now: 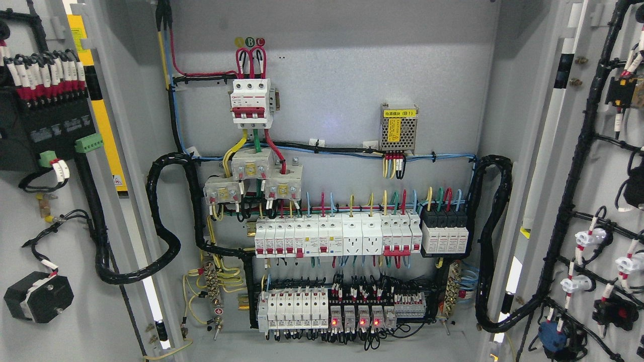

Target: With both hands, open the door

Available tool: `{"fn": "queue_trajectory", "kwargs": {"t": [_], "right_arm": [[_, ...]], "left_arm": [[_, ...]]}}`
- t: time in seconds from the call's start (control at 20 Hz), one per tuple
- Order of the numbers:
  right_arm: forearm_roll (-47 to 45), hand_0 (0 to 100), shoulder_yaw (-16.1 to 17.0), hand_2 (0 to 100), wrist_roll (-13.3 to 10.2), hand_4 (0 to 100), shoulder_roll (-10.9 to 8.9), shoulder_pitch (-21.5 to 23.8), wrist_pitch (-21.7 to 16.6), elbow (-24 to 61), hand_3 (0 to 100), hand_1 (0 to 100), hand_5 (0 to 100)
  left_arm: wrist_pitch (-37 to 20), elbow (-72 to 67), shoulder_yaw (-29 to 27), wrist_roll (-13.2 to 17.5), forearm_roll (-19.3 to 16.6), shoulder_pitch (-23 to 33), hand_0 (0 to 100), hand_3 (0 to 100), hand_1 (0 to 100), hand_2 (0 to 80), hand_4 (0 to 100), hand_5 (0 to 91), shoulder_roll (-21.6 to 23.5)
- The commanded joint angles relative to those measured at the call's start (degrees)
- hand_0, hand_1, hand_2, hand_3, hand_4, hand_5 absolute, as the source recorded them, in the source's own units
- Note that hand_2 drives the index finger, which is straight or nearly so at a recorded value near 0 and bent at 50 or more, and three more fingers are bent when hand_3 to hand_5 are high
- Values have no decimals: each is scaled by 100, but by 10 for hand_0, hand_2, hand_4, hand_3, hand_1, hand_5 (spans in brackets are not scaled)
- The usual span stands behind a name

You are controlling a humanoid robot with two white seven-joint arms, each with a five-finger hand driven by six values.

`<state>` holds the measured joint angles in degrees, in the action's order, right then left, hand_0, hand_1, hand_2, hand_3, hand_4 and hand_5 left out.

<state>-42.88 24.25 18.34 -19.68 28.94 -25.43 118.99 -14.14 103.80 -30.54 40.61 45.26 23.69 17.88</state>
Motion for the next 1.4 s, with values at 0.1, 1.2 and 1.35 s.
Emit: {"fn": "queue_trajectory", "kwargs": {"t": [0.1,1.2,1.35], "right_arm": [[-204,200,300,0,12,0,17,41,3,-96,0,124,0],[-388,202,-7,0,47,0,-343,296,-155,-34,0,123,0],[-388,202,-96,0,38,0,-431,288,-208,27,0,122,0]], "left_arm": [[16,-966,-382,44,141,-295,0,0,0,0,0,0,726],[192,-2101,-382,44,677,-875,0,0,0,0,0,0,1570],[218,-2101,-382,44,677,-902,0,0,0,0,0,0,1640]]}}
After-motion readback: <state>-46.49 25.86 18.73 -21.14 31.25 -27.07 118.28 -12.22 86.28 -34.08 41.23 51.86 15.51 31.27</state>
